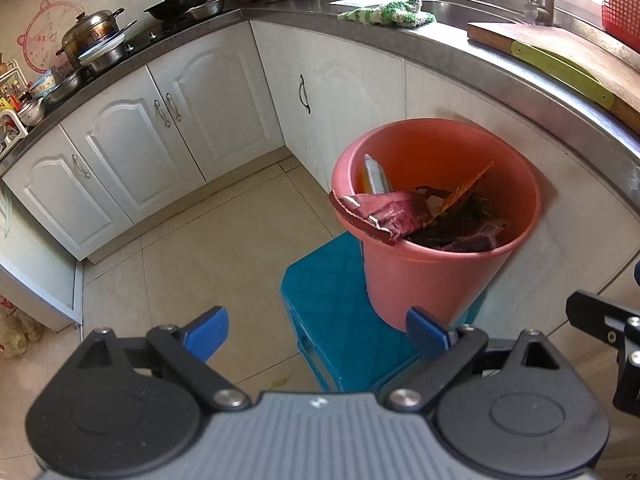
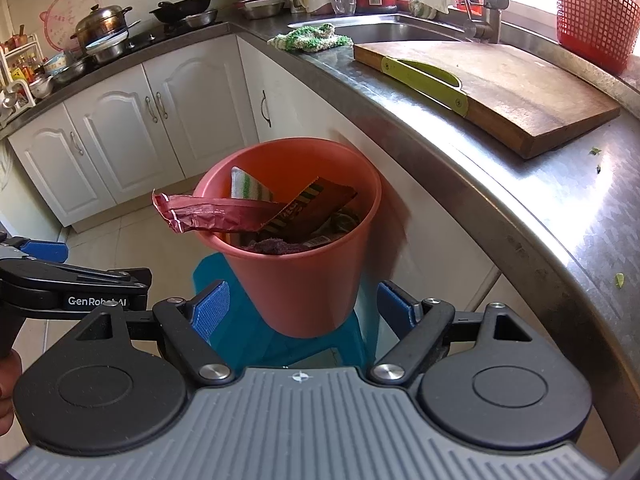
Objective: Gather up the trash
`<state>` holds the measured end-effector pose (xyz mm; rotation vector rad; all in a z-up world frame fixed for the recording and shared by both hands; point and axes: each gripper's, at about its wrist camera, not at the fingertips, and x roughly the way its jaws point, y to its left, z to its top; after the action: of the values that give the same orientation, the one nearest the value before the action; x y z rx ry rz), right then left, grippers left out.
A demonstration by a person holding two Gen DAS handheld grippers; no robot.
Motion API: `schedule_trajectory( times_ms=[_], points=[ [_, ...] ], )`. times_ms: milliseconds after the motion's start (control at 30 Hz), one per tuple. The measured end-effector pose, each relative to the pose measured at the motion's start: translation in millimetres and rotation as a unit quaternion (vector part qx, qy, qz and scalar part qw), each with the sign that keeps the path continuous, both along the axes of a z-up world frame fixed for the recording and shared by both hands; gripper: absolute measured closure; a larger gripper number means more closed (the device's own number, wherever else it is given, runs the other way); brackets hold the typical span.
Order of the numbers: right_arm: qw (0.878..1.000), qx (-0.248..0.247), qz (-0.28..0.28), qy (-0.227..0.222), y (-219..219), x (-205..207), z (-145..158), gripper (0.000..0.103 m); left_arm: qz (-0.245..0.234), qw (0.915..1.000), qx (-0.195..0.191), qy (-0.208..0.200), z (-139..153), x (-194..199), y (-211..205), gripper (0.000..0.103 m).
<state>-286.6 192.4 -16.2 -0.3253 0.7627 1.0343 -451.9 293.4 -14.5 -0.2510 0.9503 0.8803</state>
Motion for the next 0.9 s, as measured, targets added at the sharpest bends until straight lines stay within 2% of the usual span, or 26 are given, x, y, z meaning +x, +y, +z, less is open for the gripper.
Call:
schedule_trajectory(
  times_ms=[600,767,900],
  points=[
    [1.0,0.003,0.0,0.008,-2.3,3.6,-4.5,0.002,-0.004,0.9999,0.001,0.01,-3.8,3.5,-0.7,0.008],
    [1.0,0.01,-0.004,0.007,-7.4,6.4,-4.4,0.002,-0.025,0.9997,0.008,0.0,-2.0,5.5,-7.3,0.008],
    [0.999,0.038,-0.029,-0.006,-17.8,11.6,5.5,0.002,-0.055,0.9982,0.023,-0.006,8.8,13.7,-17.5,0.008]
  ],
)
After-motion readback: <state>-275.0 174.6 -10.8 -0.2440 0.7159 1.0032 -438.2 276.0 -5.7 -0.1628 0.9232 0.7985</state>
